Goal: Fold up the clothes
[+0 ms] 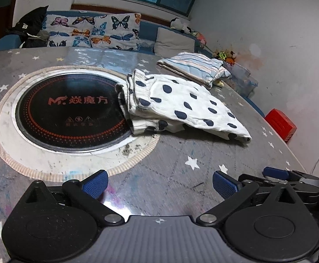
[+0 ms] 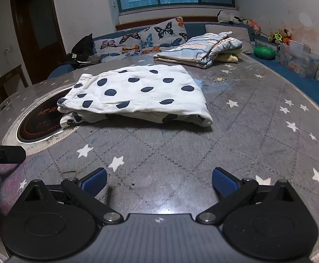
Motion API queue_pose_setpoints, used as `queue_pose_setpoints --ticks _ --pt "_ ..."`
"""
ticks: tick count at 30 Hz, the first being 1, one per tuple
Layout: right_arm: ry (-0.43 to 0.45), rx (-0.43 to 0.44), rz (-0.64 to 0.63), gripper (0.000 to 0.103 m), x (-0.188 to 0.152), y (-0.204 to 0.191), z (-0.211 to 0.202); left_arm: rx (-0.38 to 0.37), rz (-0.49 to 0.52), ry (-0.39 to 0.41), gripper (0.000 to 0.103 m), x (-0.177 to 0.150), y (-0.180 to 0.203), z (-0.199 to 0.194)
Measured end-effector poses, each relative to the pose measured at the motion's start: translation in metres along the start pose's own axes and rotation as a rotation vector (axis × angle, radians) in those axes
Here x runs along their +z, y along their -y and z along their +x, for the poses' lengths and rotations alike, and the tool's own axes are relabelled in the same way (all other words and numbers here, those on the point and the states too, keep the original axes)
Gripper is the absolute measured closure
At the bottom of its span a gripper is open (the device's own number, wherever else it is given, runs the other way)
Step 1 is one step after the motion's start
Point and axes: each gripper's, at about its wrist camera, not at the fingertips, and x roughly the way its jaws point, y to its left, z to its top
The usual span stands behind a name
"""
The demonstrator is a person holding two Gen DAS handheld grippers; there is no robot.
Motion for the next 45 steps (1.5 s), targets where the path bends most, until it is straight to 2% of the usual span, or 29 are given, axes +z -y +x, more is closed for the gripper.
queue_pose_setpoints --ticks 29,45 --pt "0.017 0.015 0.045 0.0 -0.013 -0.004 -0.015 0.008 0.065 -0.02 0.0 -0.011 0.029 -0.009" --pt "0.025 0.009 0.044 0.0 -0.015 -0.005 -0.016 0.048 0.12 -0.034 0.0 -0.013 0.04 -0.004"
